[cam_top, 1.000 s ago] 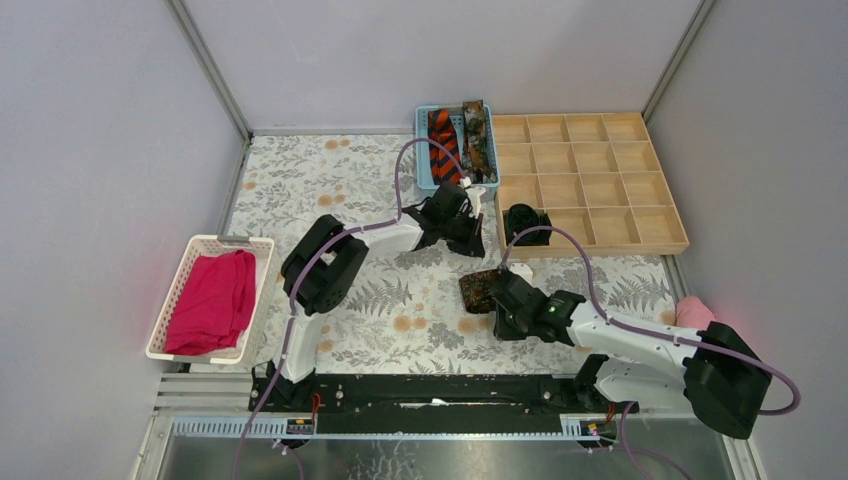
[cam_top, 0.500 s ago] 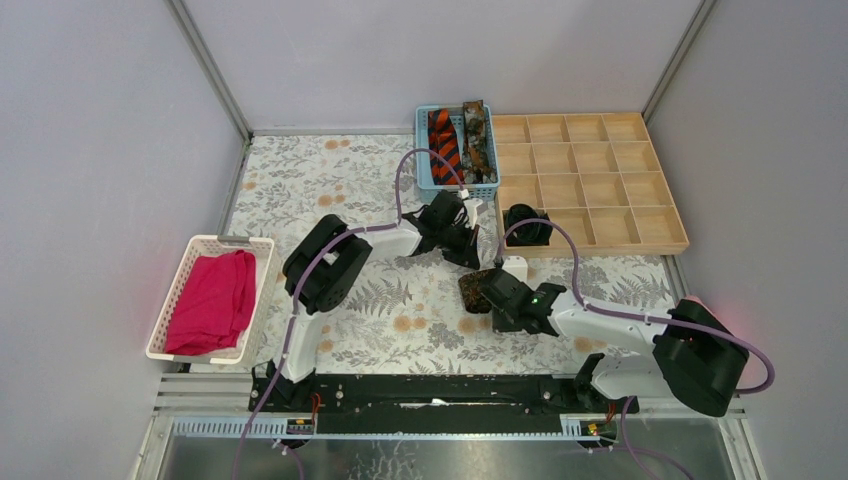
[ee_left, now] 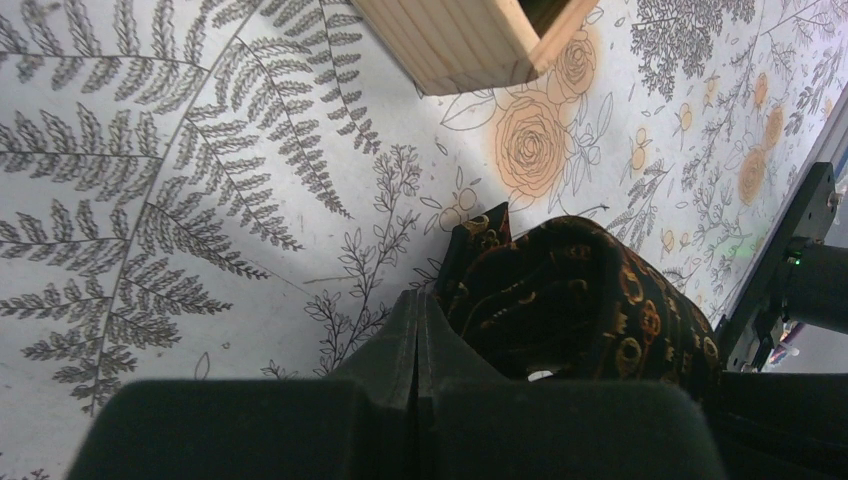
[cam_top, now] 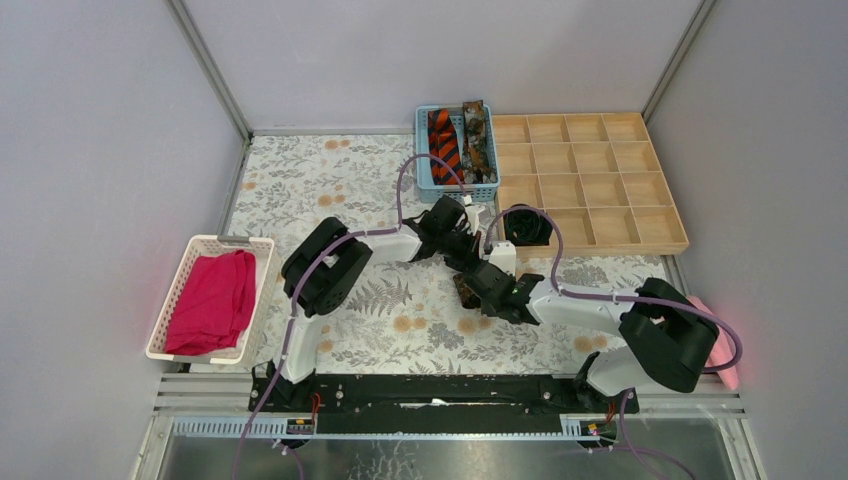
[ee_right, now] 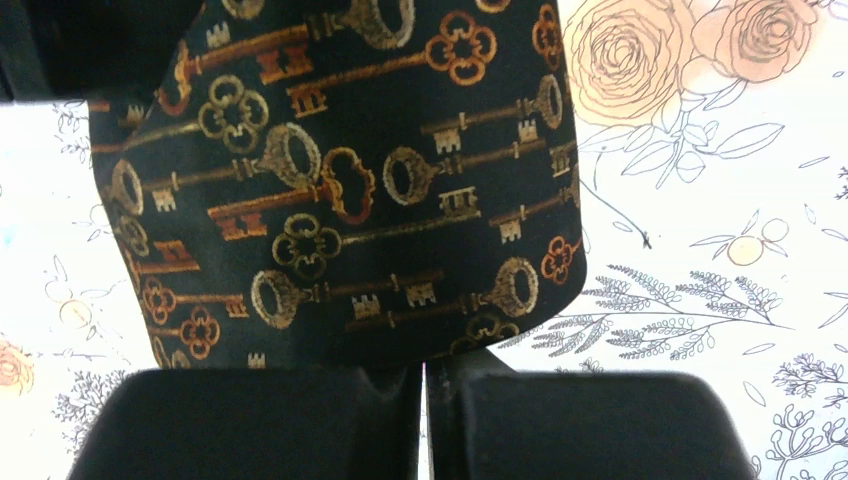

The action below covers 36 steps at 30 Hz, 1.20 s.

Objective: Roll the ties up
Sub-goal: Roll the tie at the center of the board.

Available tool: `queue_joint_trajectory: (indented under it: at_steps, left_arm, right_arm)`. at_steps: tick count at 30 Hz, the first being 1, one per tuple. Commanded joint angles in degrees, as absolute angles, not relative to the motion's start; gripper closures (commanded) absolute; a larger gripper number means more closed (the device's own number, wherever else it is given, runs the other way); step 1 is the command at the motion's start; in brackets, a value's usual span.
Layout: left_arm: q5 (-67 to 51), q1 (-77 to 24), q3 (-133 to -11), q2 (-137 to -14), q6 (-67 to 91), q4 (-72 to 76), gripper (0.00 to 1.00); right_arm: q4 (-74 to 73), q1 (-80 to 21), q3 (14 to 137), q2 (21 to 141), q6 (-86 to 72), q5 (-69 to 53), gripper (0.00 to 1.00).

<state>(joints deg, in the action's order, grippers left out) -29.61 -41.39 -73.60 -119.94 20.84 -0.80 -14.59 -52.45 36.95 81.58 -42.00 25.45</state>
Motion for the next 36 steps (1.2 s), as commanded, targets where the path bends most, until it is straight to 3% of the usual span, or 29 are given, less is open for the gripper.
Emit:
queue_joint_trajectory:
  at_steps: [1,8,23,25,29,36]
  left_arm:
    - [-28.71,-42.33,-70.37,-119.78,20.04,-4.64,1.0]
    - [-22.9,-42.05,-71.64,-119.36,18.96,-7.88,1.0]
    - [-14.6,-36.93,-75.94,-117.26,23.53,-7.8,1.0]
    - [-14.51,-36.46,-76.01,-116.7,23.98,-7.43,1.0]
    - [-13.8,-35.52,-75.18,-115.21,24.7,-7.68,1.0]
    - [-15.33,-33.52,-67.05,-108.87,28.34,-3.79,1.0]
  right_arm:
    - [-16.37,-52.64,39.34,84.66,-41.2,29.54,1.0]
    - [-16.75,-52.63,37.85,81.3,-41.66,26.37,0.98]
    - [-34.04,-52.64,39.92,59.64,-40.44,29.73,0.93]
    - [-36.53,-52.62,41.47,58.78,-40.27,31.48,0.93]
    - [-39.45,-52.59,44.27,58.74,-39.6,33.83,0.82]
    - [-43.18,-52.73,48.96,61.83,-36.19,36.25,0.81]
